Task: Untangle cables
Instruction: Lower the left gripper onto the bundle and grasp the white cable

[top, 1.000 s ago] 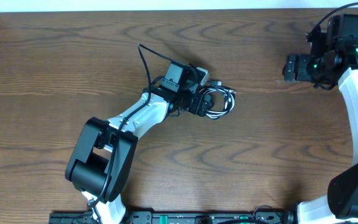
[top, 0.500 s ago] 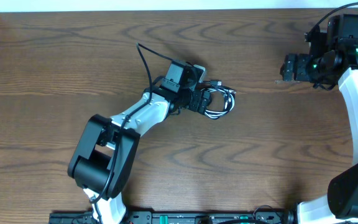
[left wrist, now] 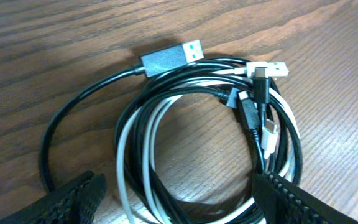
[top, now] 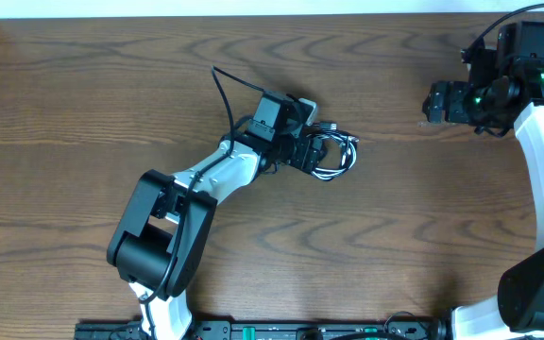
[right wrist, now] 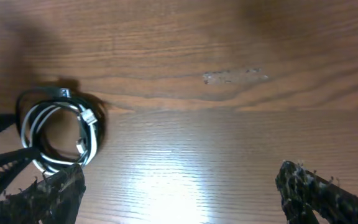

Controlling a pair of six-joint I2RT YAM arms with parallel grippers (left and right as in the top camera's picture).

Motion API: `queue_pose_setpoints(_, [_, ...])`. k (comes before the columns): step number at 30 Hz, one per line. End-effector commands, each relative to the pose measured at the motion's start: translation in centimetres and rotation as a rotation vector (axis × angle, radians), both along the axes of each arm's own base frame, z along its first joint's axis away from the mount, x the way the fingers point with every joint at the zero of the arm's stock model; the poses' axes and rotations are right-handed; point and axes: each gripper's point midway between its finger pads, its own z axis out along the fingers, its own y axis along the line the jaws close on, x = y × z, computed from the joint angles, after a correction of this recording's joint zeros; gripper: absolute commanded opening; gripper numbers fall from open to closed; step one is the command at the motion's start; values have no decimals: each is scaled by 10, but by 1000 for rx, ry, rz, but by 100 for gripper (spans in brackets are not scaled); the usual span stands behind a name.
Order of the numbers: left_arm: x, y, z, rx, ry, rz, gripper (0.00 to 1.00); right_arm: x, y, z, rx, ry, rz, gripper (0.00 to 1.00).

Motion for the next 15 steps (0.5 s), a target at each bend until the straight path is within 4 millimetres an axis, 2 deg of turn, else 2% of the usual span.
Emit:
queue_pose_setpoints(1, [2,-7,-7,-13,15,-15,81,2,6,4,30,-14,29,95])
queue_pose_setpoints(7, [0,-7,-26,-5,47,-11,81,3,5,4,20,-19,41,95])
queue_pose_setpoints(11, [2,-7,-26,-8,41,-11,81,4,5,5,18,-24,41,96])
queue_pose_setpoints(15, [3,-8,-24,-12,34,-11,64,4,5,5,17,-26,43,97])
